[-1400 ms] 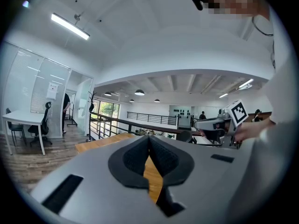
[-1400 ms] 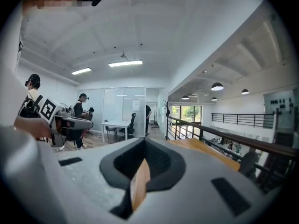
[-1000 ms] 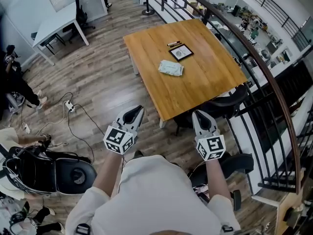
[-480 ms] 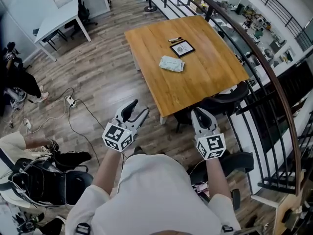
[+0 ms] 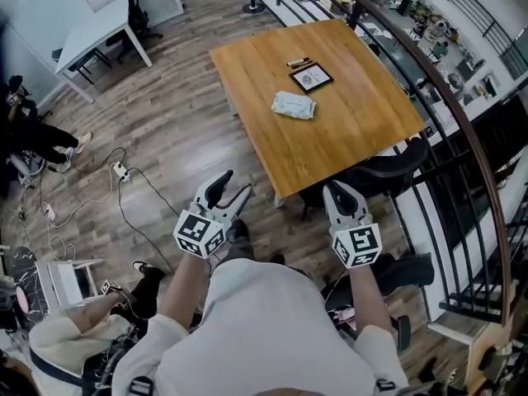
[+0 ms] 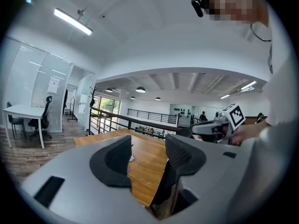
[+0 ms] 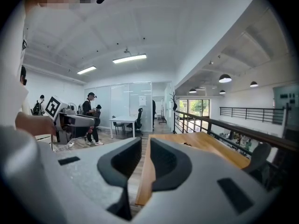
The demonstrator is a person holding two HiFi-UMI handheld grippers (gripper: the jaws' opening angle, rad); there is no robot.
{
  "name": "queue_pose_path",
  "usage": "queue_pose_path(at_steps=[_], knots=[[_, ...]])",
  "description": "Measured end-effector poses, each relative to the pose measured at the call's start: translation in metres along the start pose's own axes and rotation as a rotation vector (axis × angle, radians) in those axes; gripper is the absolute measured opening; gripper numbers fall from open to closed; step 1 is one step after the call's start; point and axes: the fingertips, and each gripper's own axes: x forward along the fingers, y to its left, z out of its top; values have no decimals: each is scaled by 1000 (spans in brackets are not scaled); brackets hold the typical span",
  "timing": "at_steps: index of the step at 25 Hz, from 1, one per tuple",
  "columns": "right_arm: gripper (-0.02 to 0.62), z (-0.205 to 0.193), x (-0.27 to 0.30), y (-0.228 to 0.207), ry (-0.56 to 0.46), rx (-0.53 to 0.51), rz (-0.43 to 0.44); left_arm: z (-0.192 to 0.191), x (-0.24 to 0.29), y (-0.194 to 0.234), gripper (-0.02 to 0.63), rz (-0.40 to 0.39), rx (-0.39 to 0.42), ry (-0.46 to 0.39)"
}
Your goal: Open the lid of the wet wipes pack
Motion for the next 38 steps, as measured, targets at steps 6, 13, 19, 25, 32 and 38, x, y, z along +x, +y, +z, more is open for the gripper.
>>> queue_pose_path(at_steps=[6, 13, 19, 25, 32, 38], knots=[[44, 0, 43, -3, 17, 14, -50, 0, 28, 43, 221, -57, 12, 15], [44, 10, 102, -8, 40, 27, -130, 12, 60, 103, 221, -145, 39, 37], [44, 14, 151, 0, 59, 33, -184, 13, 81, 152, 221, -218, 56, 65], [44, 16, 183, -4, 81, 42, -221, 12, 100, 180, 221, -266, 56, 87], [44, 17, 214, -33, 109, 49, -218, 9, 136, 197, 221, -278, 35, 109], [44, 6, 245, -71, 137, 59, -187, 4, 181, 207, 221, -261, 21, 128]])
